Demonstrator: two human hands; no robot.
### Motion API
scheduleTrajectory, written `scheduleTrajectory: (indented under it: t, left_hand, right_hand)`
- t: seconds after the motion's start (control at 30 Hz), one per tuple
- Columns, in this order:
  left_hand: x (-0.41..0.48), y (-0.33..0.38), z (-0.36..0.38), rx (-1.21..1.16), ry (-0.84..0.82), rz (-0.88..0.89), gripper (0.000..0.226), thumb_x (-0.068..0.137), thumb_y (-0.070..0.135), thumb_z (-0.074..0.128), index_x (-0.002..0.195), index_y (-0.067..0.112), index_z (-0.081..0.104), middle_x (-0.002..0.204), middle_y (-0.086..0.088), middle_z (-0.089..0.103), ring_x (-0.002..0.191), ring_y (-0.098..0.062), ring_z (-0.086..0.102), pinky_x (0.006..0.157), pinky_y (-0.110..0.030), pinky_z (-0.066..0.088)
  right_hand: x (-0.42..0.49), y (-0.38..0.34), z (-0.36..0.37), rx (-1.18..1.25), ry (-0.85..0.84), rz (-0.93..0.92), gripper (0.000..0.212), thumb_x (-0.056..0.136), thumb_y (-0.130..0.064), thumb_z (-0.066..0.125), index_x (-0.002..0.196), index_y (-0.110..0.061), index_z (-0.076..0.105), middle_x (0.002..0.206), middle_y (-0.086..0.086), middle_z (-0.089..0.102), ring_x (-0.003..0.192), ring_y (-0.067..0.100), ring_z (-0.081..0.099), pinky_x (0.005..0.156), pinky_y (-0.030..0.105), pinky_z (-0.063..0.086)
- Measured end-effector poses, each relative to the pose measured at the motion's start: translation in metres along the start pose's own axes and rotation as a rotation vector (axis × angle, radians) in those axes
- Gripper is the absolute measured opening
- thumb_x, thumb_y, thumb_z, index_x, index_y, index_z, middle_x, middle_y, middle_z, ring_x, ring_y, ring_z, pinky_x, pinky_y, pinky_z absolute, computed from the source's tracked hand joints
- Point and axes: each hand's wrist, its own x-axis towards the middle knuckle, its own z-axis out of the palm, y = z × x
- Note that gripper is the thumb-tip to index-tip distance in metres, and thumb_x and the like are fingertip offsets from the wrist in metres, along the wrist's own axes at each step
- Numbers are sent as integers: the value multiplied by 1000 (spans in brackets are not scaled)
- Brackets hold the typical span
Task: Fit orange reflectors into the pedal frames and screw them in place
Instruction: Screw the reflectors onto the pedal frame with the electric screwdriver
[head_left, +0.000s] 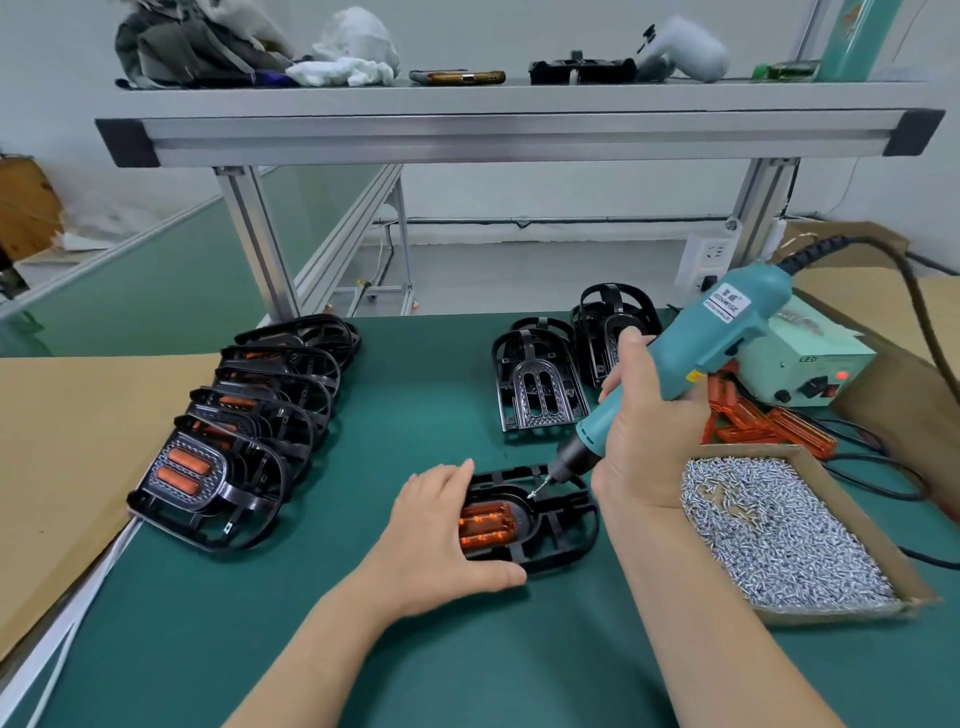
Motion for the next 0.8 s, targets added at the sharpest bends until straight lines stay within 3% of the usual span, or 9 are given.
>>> scheduleTrajectory:
  t: [0.1, 0.17, 0.23, 0.33, 0.6, 0.8]
  left_hand:
    - [-8, 11, 12, -23, 33, 25, 131, 54, 90, 56, 158, 25, 11, 154, 8, 23, 143, -8, 12, 123, -38, 11]
    - [-12, 12, 14, -100, 71, 49, 115, 56, 85, 63, 152, 38, 19, 150, 12, 27, 146, -10, 12, 123, -39, 13]
    - [-15, 12, 14, -178, 103, 84, 85, 59, 79, 68, 131, 49, 34, 150, 14, 29, 151, -12, 6, 123, -41, 13]
    - [-18, 8, 15, -186, 72, 93, 62, 61, 79, 67, 109, 46, 46, 155, 15, 25, 153, -13, -6, 124, -37, 8]
    - [-18, 7, 14, -160, 62, 100, 59, 63, 83, 63, 102, 39, 56, 158, 10, 26, 152, -15, 5, 124, -40, 6]
    - [-19, 10, 12, -169, 72, 106, 57, 64, 80, 65, 100, 36, 57, 155, 10, 30, 149, -18, 12, 120, -45, 18]
  right_hand:
    - [-5, 7, -4, -49, -62, -7, 14, 86, -23, 72, 83, -23, 58, 61, -6, 55, 53, 7, 51, 55, 19, 46]
    - [-10, 12, -7, -81, -100, 1, 14, 83, -28, 73, 83, -24, 60, 65, -4, 56, 57, 10, 52, 57, 22, 47]
    - [-13, 16, -7, -107, -118, 8, 13, 80, -33, 74, 80, -29, 61, 68, -4, 55, 59, 11, 52, 58, 24, 47]
    - [-16, 20, -4, -130, -128, 3, 14, 80, -33, 74, 75, -37, 61, 66, -7, 55, 58, 12, 51, 57, 24, 46]
    - [-17, 25, -3, -190, -149, -15, 14, 78, -37, 73, 71, -41, 61, 62, -12, 56, 55, 9, 51, 57, 24, 47]
    - [-17, 28, -3, -197, -165, -16, 14, 78, -37, 73, 72, -40, 61, 64, -9, 56, 58, 12, 52, 59, 27, 47]
